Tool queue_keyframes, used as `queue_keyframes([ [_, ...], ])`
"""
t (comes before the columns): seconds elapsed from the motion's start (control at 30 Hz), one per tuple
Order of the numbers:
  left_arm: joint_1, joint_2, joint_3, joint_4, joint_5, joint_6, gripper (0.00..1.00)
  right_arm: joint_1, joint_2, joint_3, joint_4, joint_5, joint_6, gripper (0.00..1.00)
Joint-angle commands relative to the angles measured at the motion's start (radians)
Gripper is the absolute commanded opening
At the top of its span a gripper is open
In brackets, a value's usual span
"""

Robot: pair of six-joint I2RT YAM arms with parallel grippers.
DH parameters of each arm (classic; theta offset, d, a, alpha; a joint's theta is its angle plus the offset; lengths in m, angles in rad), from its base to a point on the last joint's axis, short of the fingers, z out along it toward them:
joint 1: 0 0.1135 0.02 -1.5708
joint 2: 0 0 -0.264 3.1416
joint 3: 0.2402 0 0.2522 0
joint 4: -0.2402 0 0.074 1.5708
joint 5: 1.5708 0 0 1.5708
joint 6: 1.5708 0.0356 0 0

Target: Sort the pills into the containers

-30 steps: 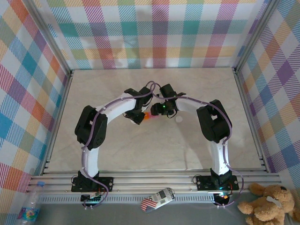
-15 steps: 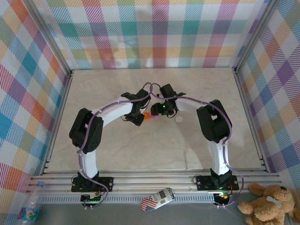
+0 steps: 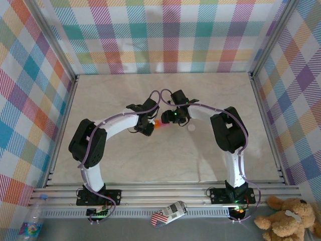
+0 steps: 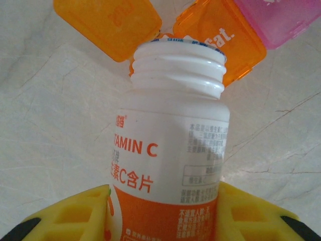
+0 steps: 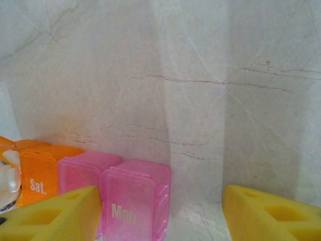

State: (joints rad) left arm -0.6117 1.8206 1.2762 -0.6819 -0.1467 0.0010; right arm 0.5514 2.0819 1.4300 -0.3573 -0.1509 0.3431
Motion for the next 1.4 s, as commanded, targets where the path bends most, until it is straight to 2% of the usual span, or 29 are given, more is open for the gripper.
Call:
queue_keyframes([
  [0.0,0.01,-0.031,-0.056,0.006,0.005,-0.023,0.0,0.041,0.097,-0.029,-0.028,-0.016,0.011,0.66],
  [0.47,0.017,-0.188,-0.247,0.232,0.006,-0.034,0.0,0.041,0.092,-0.019,-0.042,-0.015,0.02,0.67],
  [0.93,0.026,-0.267,-0.341,0.395,0.029,-0.043,0.0,0.04,0.088,-0.014,-0.052,-0.013,0.022,0.67],
  [1.37,0.029,-0.447,-0.51,0.691,0.041,-0.048,0.0,0.039,0.044,-0.034,-0.057,-0.006,0.037,0.7],
])
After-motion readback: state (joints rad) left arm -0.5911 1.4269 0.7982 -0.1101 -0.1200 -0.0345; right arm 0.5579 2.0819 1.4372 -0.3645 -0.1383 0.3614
